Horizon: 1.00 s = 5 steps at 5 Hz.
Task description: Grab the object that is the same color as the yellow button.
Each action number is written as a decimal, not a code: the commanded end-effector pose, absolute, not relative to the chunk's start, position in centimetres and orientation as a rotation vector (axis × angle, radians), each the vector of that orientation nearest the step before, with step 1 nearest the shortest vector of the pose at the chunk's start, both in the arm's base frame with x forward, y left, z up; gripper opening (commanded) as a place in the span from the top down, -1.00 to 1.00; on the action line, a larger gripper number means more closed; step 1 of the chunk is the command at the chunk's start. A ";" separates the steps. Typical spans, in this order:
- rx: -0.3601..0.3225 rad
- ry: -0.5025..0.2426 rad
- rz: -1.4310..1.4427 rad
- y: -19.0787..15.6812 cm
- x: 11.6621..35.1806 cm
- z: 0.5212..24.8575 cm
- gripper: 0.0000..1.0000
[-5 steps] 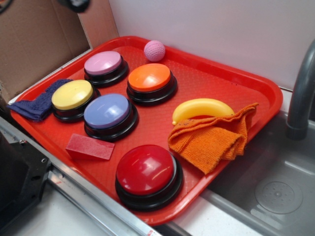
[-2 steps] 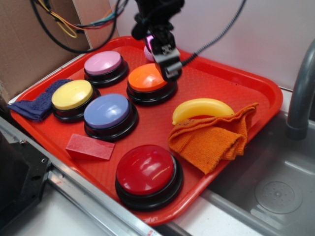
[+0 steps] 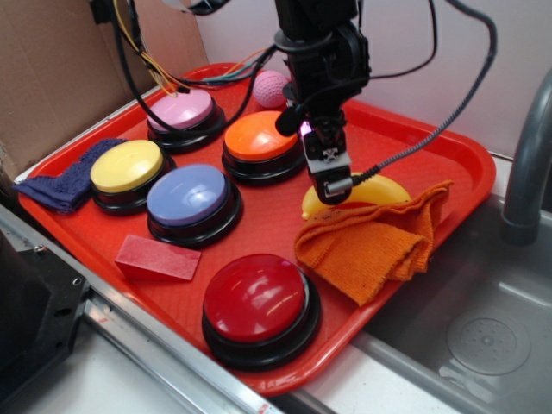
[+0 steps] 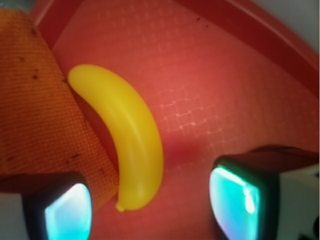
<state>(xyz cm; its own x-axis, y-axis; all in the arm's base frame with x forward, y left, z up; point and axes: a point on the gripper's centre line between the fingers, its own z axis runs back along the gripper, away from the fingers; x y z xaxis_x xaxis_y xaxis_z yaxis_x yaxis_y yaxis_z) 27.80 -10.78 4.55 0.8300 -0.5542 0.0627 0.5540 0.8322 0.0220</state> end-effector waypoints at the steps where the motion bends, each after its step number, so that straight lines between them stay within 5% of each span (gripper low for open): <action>1: 0.048 -0.099 -0.583 -11.8 29.2 3.0 -1.00; 2: 0.048 -0.072 -0.575 -11.6 29.6 2.4 -1.00; 3: 0.054 -0.040 -0.540 -11.5 30.0 1.6 1.00; 5: 0.041 -0.021 -0.539 -11.3 30.2 1.8 1.00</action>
<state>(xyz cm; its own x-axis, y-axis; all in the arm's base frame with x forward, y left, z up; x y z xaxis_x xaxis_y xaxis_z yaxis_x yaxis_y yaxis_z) 29.51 -10.95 0.86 0.8553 -0.5166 -0.0409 0.5179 0.8547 0.0344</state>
